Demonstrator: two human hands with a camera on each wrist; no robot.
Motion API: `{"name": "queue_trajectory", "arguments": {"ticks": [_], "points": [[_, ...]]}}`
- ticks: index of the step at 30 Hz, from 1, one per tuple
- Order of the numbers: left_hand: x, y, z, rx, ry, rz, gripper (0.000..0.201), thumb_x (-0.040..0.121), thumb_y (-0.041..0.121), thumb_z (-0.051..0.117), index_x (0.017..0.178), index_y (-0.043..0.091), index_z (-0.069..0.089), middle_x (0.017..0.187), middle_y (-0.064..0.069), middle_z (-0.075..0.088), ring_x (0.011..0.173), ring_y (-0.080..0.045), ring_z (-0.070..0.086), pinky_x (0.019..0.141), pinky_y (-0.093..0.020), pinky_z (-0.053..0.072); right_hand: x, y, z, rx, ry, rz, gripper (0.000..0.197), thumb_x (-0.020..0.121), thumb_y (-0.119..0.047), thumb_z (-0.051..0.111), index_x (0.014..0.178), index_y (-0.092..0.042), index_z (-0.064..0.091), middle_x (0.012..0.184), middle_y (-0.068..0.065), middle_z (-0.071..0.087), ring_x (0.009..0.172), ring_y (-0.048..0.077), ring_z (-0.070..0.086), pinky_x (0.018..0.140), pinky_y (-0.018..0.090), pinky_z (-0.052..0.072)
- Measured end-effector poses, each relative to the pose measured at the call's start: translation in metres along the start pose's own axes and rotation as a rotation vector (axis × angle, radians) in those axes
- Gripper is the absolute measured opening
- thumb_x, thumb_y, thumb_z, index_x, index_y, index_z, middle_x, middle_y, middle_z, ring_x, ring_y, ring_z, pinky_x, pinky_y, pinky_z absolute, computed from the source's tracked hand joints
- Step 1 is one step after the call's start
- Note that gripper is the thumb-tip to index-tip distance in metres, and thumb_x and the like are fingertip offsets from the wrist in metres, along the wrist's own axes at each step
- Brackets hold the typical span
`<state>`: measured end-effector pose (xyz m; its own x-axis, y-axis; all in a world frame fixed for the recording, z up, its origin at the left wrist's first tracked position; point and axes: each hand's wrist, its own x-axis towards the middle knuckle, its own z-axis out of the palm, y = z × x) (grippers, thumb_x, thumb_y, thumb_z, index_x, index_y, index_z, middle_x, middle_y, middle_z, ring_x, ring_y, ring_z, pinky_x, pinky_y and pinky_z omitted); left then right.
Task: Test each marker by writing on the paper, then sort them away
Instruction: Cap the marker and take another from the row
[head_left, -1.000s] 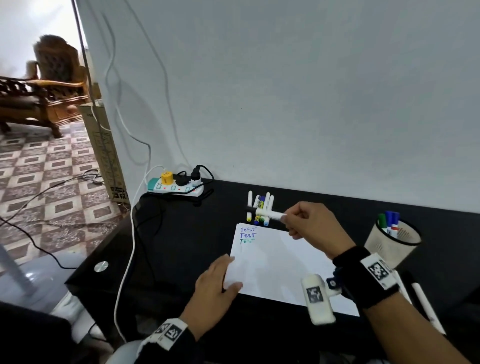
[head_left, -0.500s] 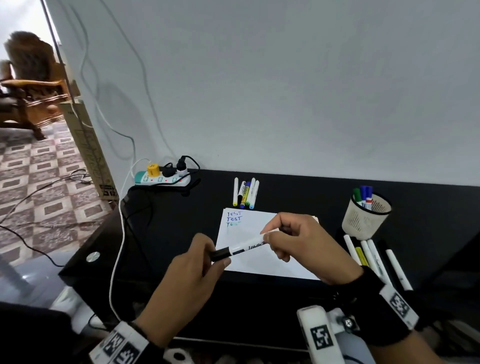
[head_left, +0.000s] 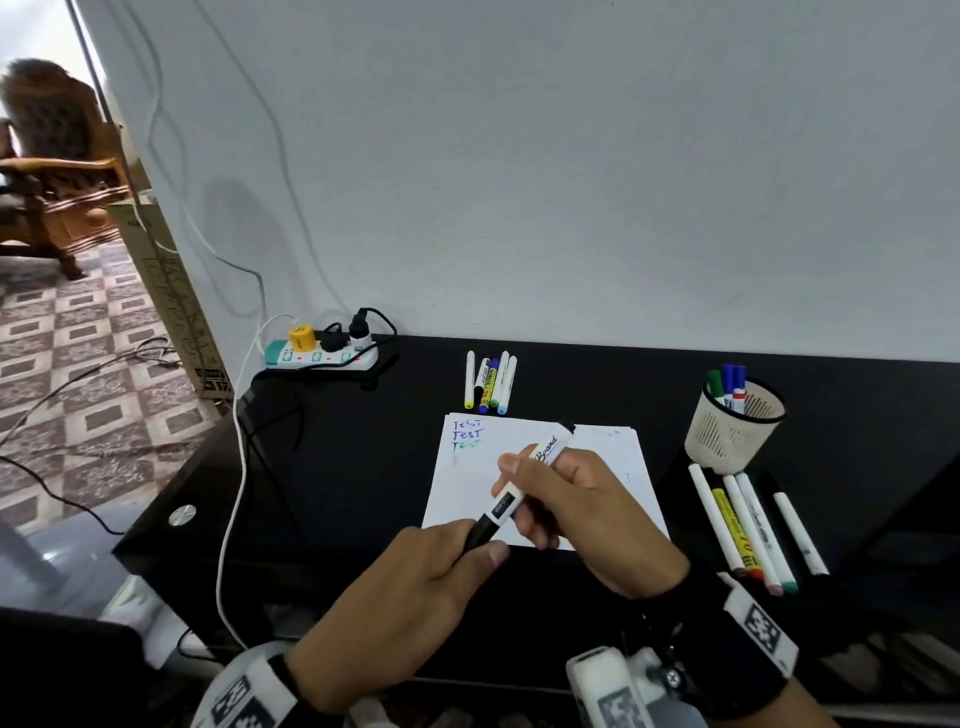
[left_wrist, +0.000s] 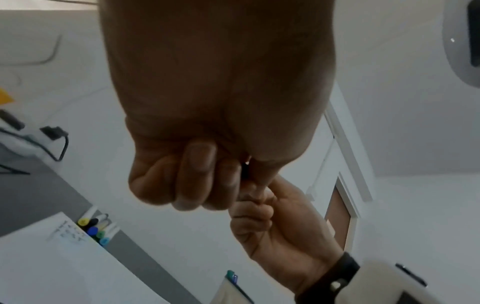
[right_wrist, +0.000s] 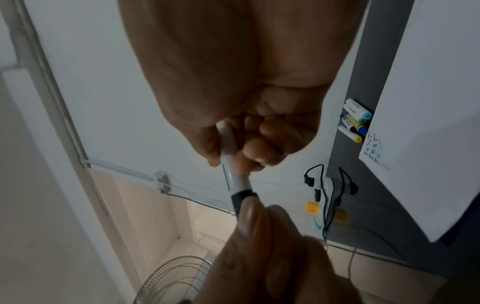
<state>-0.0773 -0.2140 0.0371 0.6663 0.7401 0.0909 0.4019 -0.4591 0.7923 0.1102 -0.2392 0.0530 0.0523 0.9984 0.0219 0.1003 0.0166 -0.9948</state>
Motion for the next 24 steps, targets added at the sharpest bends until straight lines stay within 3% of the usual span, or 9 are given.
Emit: {"name": "queue_trajectory", "arguments": {"ticks": [4,7,9,11,14,17,19,21,24], "points": [[0.002,0.008,-0.009,-0.279,-0.134,-0.096,0.047,0.093,0.049,0.052,0.067,0.014,0.036,0.056,0.003,0.039,0.051,-0.012,0.034,0.054,-0.032,0.031,0.002,-0.005,-0.006,0.107,0.062,-0.031,0.037,0.102,-0.028,0.059,0.076,-0.004,0.071,0.054,0.008,0.052,0.048,0.016,0.042,0.048,0.024,0.034],[0.009,0.008,-0.017,-0.485,-0.243,-0.109,0.046,0.097,0.041,0.052,0.063,0.015,0.035,0.055,0.0,0.032,0.05,-0.014,0.025,0.05,-0.025,0.025,0.008,-0.01,0.003,0.135,0.06,-0.045,0.037,0.102,-0.026,0.058,0.072,-0.007,0.07,0.052,0.008,0.047,0.045,0.014,0.038,0.046,0.023,0.029],[0.007,0.002,-0.025,-0.584,-0.319,-0.072,0.048,0.099,0.035,0.05,0.064,0.007,0.032,0.054,-0.006,0.027,0.049,-0.017,0.02,0.049,-0.026,0.021,0.019,-0.01,-0.009,0.333,0.159,-0.053,0.044,0.102,-0.016,0.05,0.061,-0.011,0.064,0.048,0.002,0.042,0.039,0.009,0.032,0.04,0.021,0.023],[-0.003,-0.01,-0.033,-0.686,-0.342,-0.063,0.046,0.098,0.033,0.049,0.064,0.008,0.031,0.053,-0.009,0.025,0.047,-0.018,0.019,0.047,-0.03,0.017,0.035,-0.014,-0.046,0.661,0.35,-0.092,0.046,0.102,-0.014,0.045,0.056,-0.017,0.051,0.048,-0.004,0.036,0.035,0.006,0.025,0.038,0.02,0.015],[-0.009,-0.044,-0.03,-0.571,-0.156,-0.203,0.043,0.098,0.039,0.05,0.065,0.013,0.04,0.053,-0.012,0.032,0.046,-0.018,0.026,0.047,-0.032,0.021,0.058,-0.007,-0.097,0.663,0.575,-0.121,0.036,0.103,-0.025,0.049,0.068,-0.016,0.052,0.051,-0.003,0.04,0.04,0.009,0.031,0.041,0.021,0.021],[0.005,-0.082,-0.016,-0.285,0.119,-0.262,0.034,0.099,0.036,0.05,0.074,0.014,0.048,0.06,-0.004,0.047,0.053,-0.019,0.041,0.053,-0.037,0.036,0.081,0.02,-0.088,0.648,0.573,-0.06,0.027,0.103,-0.032,0.057,0.081,-0.017,0.064,0.061,0.0,0.06,0.051,0.01,0.055,0.049,0.019,0.046],[0.023,-0.099,-0.008,-0.185,0.24,-0.266,0.029,0.099,0.037,0.048,0.08,0.015,0.048,0.066,0.001,0.052,0.061,-0.015,0.048,0.064,-0.041,0.044,0.099,0.042,-0.067,0.645,0.529,0.002,0.018,0.102,-0.027,0.06,0.095,-0.014,0.069,0.072,0.005,0.07,0.061,0.011,0.065,0.059,0.02,0.056],[0.043,-0.111,-0.004,-0.125,0.298,-0.294,0.028,0.1,0.036,0.046,0.081,0.016,0.044,0.072,0.004,0.054,0.068,-0.013,0.051,0.069,-0.036,0.043,0.118,0.067,-0.044,0.589,0.491,0.057,0.009,0.099,-0.011,0.063,0.105,-0.008,0.069,0.077,0.006,0.07,0.066,0.013,0.065,0.061,0.02,0.057],[0.071,-0.131,0.002,0.189,0.299,-0.276,0.022,0.099,0.039,0.048,0.087,0.02,0.044,0.087,0.008,0.051,0.088,-0.016,0.047,0.083,-0.036,0.036,0.144,0.102,-0.011,0.367,0.481,0.127,0.007,0.093,-0.005,0.068,0.097,0.0,0.07,0.071,0.006,0.065,0.065,0.016,0.058,0.055,0.019,0.052]]}}
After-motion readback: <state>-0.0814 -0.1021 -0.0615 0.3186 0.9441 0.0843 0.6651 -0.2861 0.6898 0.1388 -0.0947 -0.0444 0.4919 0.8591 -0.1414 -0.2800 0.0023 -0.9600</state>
